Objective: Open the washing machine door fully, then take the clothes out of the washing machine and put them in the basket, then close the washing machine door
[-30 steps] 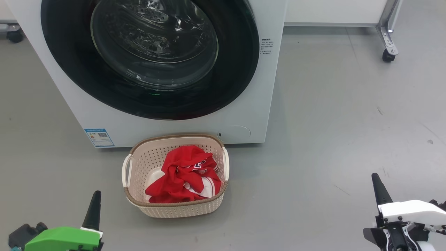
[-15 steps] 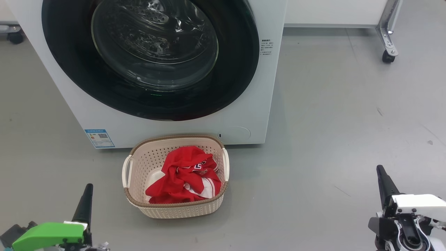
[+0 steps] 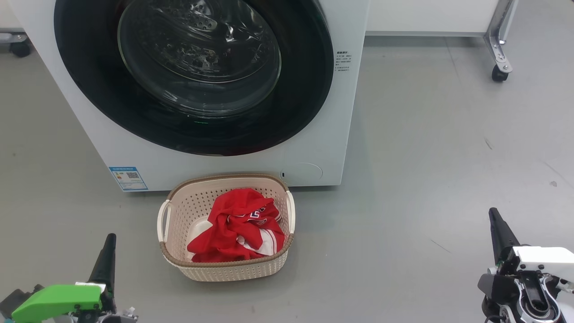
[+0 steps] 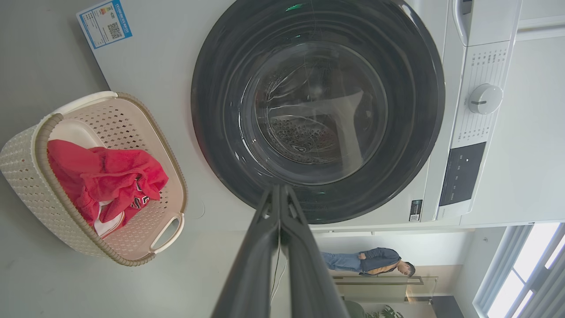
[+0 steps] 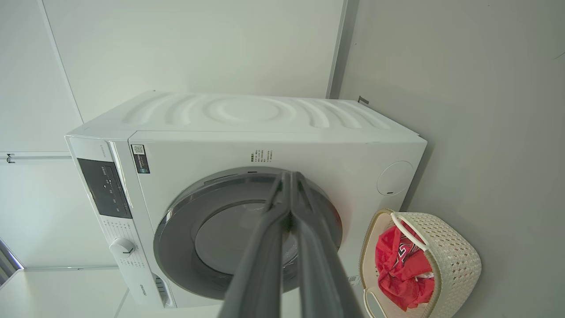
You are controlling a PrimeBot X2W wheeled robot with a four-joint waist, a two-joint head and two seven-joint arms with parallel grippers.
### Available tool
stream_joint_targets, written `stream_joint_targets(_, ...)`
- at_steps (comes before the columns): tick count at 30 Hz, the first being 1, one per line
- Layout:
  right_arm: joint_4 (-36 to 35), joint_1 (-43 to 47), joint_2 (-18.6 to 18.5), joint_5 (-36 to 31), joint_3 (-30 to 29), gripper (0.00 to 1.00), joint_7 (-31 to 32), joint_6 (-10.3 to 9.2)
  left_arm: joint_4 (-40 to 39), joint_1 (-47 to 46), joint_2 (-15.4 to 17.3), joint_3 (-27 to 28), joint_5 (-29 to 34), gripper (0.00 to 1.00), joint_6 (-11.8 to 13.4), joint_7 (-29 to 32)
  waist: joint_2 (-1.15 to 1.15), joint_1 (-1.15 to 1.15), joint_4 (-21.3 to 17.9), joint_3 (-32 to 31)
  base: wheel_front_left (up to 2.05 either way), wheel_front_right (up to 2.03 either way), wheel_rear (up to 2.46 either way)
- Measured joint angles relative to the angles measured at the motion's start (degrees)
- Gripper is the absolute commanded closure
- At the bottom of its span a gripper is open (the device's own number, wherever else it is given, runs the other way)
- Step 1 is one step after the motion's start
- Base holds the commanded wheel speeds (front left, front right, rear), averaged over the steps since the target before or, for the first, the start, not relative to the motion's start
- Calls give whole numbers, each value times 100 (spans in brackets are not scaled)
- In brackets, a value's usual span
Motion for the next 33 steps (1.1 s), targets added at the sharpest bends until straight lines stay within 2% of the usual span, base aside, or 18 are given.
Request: stream_joint_targets(33, 47, -7, 0, 0, -18, 100, 16, 18, 89, -62, -1, 26, 0, 100, -49, 5, 0, 0, 1, -4, 0, 0, 0)
